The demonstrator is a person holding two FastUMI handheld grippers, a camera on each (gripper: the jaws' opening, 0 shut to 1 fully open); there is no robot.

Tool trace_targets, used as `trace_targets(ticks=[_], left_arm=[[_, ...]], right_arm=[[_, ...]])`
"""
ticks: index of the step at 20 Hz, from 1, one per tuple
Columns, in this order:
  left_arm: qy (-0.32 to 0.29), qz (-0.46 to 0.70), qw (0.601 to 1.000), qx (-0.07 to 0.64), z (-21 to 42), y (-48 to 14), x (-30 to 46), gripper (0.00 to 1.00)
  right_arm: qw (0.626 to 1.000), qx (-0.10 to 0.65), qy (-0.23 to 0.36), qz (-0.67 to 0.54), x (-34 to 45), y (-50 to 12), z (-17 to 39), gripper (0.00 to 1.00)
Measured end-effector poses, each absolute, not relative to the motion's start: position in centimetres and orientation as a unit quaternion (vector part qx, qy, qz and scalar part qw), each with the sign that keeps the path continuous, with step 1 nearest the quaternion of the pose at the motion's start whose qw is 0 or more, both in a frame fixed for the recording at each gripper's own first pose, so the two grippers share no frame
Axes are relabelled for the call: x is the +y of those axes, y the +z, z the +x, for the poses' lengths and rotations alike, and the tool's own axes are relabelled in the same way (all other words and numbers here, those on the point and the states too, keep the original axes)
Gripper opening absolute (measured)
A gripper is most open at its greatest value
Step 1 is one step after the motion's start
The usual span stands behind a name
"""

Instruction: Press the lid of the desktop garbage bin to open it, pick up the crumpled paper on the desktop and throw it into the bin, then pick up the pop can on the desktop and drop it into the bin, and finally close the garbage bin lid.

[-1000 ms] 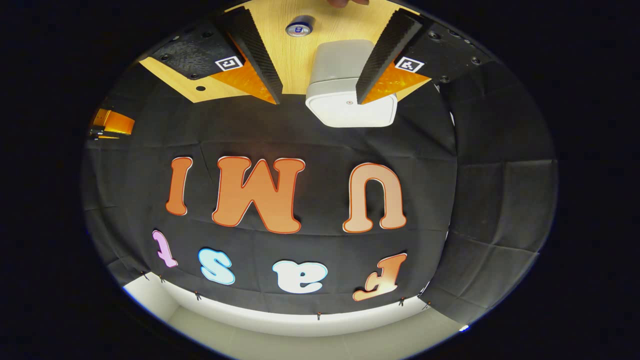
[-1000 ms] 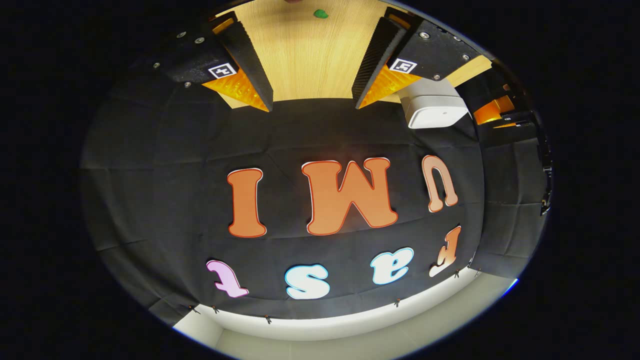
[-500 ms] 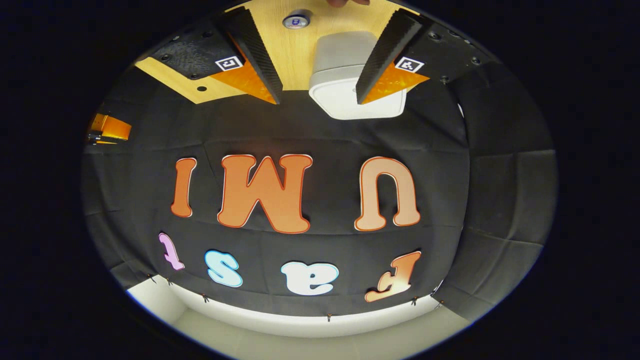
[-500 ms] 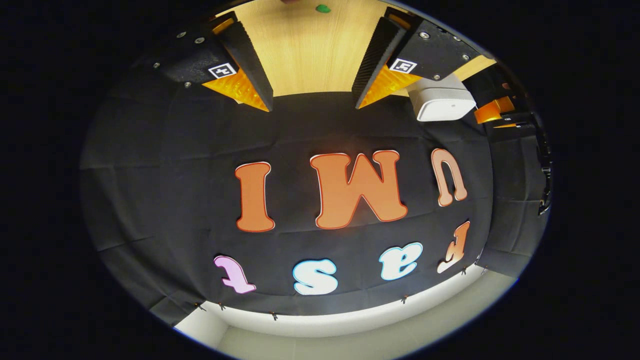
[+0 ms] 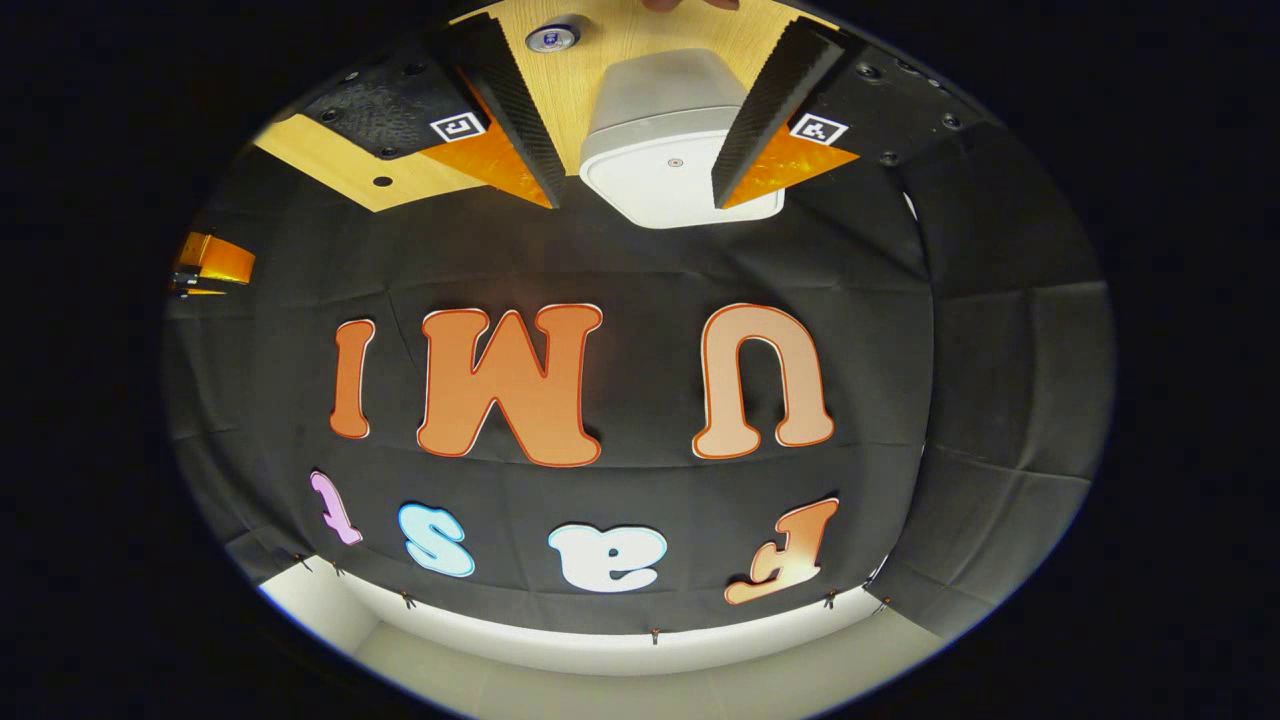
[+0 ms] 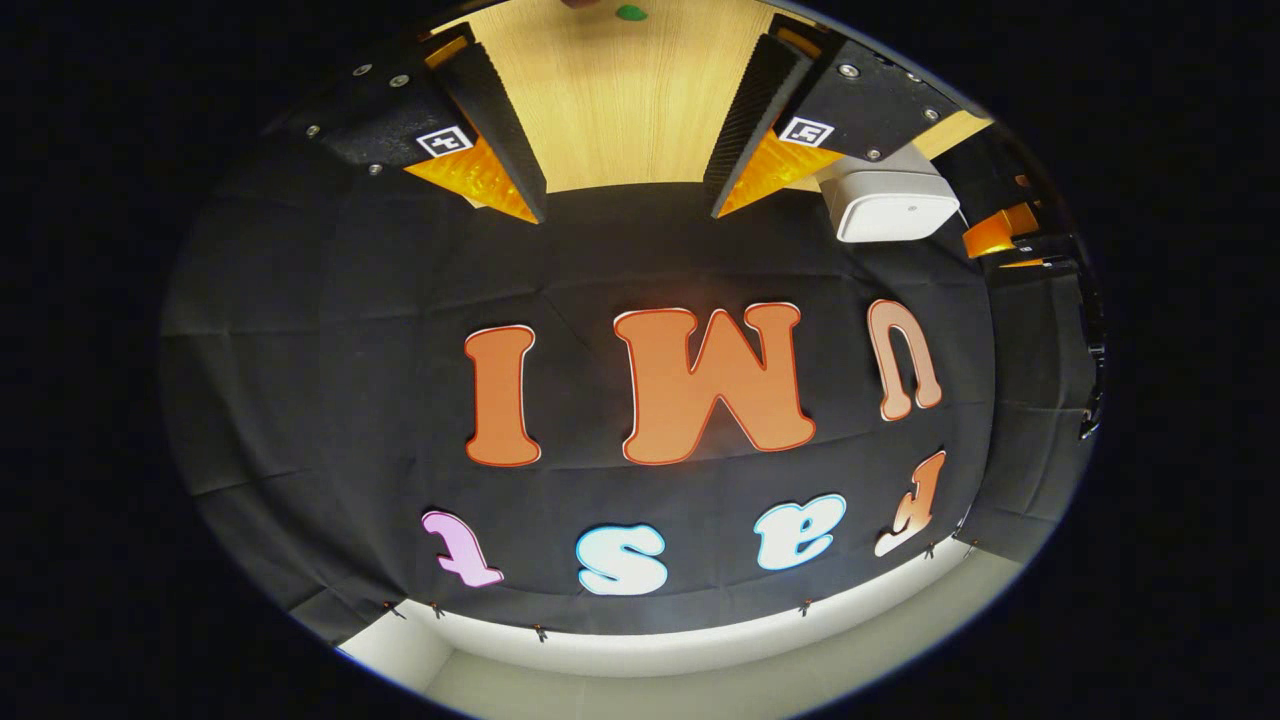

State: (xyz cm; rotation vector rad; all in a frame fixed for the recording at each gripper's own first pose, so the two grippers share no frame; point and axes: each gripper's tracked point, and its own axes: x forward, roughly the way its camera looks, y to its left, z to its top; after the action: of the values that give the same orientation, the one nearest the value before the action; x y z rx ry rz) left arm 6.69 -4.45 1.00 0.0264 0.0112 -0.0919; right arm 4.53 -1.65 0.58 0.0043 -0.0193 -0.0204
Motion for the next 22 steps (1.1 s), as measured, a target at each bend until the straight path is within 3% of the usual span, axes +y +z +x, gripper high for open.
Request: trace_targets(ticks=[3,4,7,9,10,17,19,20,21,22], left_arm=[[-0.045,0.011,0.999,0.005,7.1,1.3,-4.1,0.94],[-0.041,0.008,0.999,0.008,7.2,0.9,-3.8,0.94],[-0.051,-0.002,0.999,0.012,7.4,0.7,-4.4,0.94],[-0.051,-0.002,0.999,0.014,7.5,0.8,-4.3,0.94],[-0.054,-0.003,0.998,0.015,7.5,0.6,-4.6,0.94],[-0.062,-0.003,0.998,0.022,7.0,0.7,-4.7,0.94],[-0.061,-0.013,0.998,0.026,7.0,0.5,-4.4,0.82],[-0.055,-0.014,0.998,0.028,6.8,0.3,-4.1,0.76],[-0.043,-0.014,0.999,0.03,6.8,0.2,-3.5,0.71],[-0.036,-0.015,0.999,0.032,7.0,0.1,-3.1,0.6]], right_arm=[[1.0,-0.011,-0.005,-0.002,-1.0,0.8,5.1,0.95],[1.0,-0.003,-0.004,0.0,-0.9,0.4,5.2,1.0],[1.0,-0.003,-0.002,-0.005,-0.6,0.4,5.1,0.95],[1.0,0.0,-0.005,-0.008,-1.1,0.0,5.0,1.0],[1.0,0.0,-0.005,-0.006,-1.1,0.1,5.0,0.95],[1.0,-0.013,0.003,0.007,-1.0,1.2,4.6,0.95],[1.0,-0.017,0.001,0.004,-1.1,1.3,4.4,0.95],[1.0,-0.017,0.003,0.005,-1.1,1.3,4.4,1.0],[1.0,-0.016,0.004,0.006,-1.1,1.4,4.4,0.95],[1.0,-0.015,0.006,0.008,-1.0,1.3,4.3,0.95]])
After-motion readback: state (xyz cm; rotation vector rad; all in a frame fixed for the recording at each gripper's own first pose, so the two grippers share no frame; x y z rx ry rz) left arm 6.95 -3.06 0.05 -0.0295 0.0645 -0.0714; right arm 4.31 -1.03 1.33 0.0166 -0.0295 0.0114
